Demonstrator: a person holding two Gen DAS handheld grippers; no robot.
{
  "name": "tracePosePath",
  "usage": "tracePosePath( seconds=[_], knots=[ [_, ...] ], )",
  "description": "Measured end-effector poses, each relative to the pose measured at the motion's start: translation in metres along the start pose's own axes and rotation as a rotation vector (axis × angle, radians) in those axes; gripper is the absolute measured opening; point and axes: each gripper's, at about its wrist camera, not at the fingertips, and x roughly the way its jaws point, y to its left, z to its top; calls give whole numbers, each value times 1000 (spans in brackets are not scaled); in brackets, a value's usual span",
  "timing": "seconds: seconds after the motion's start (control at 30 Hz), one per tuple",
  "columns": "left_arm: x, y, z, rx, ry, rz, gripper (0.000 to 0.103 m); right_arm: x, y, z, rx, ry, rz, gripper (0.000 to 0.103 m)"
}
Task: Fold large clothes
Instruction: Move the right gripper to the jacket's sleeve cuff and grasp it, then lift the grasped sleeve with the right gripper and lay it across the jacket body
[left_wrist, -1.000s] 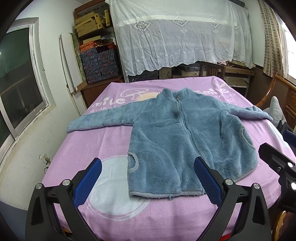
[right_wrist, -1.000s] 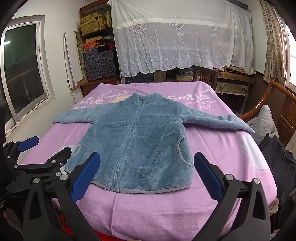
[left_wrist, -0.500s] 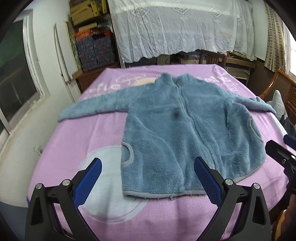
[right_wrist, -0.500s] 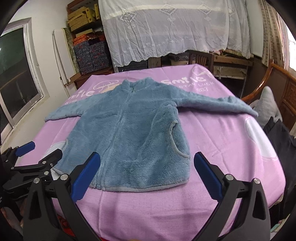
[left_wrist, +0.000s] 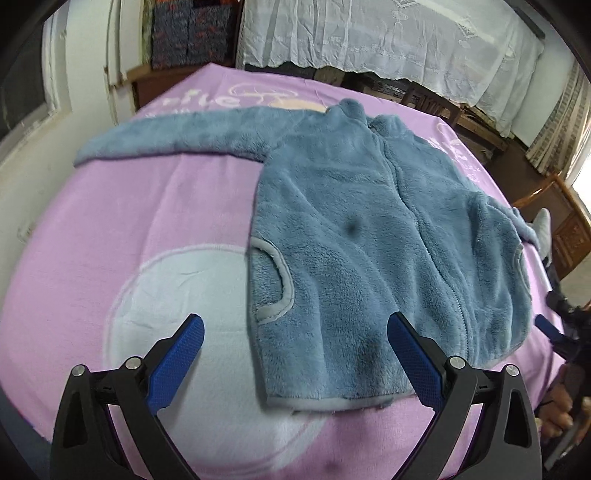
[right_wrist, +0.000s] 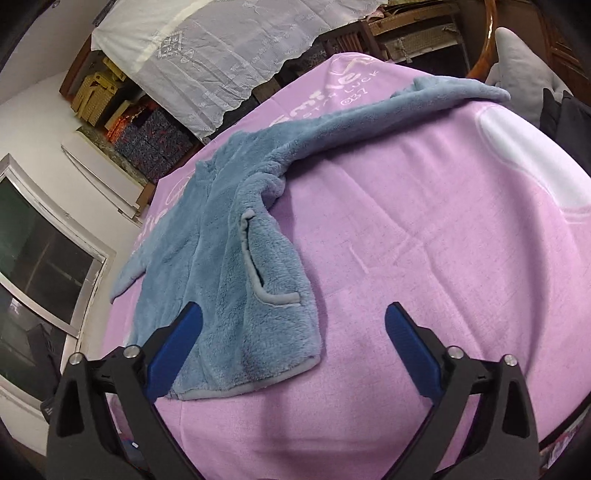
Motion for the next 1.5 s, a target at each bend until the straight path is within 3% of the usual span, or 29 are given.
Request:
tracePosePath(
  seconds=[0.03,0.1,0.17,0.2,0.23,0.27,0.3,0.4,0.5,0.63,0.73,0.8,0.87,0.9,1.0,1.1,1.13,1.2,1.33,1.5],
  knots=[
    [4,1,0,-11,13,-20,90,3,2,0,-16,6,-11,72],
    [14,0,1,-17,48,-68,76,12,7,-2,-49,31,-23,62],
    [17,-4,2,1,33,-49,68,24,12,-6,-78,59,-32,53],
    [19,-7,2,26,22,-28,55,25,16,-7,-104,43,-49,44],
    [20,-10,1,46,21,-19,50,26,22,-9,-143,32,-74,26],
    [20,-10,2,48,15,-17,35,30,26,-11,-170,46,-73,20],
    [18,-10,3,46,6,-29,16,32,29,-12,-180,59,-63,18],
    [4,-1,4,14,-24,-62,13,20,33,-14,-183,51,-40,16],
    [-12,5,3,10,-53,-54,12,-1,34,-15,-183,53,33,16],
    [0,12,-9,7,9,-33,13,0,27,-24,-184,90,-21,16],
    [-2,17,-12,-1,4,-20,23,7,23,-30,-191,104,-70,19],
    [-12,20,-7,-1,-25,7,44,3,27,-28,-219,98,-90,26],
    [-22,24,0,1,-75,60,57,-10,28,-25,-230,56,-107,34],
    [-27,23,8,13,-111,94,60,-16,28,-22,-230,25,-115,36],
    [-23,11,33,59,-124,97,60,-22,31,4,-232,-50,-122,36],
    [-3,-16,66,116,-102,68,61,-4,37,39,-214,-68,-38,36],
    [7,-27,78,137,-91,58,62,10,41,54,-208,-70,60,42],
    [27,-47,98,170,-65,50,68,38,48,76,-184,-42,147,50],
    [66,-75,127,201,-15,61,70,103,58,119,-144,9,140,51],
    [120,-83,141,223,47,143,74,156,28,140,-37,97,86,48]
  ],
)
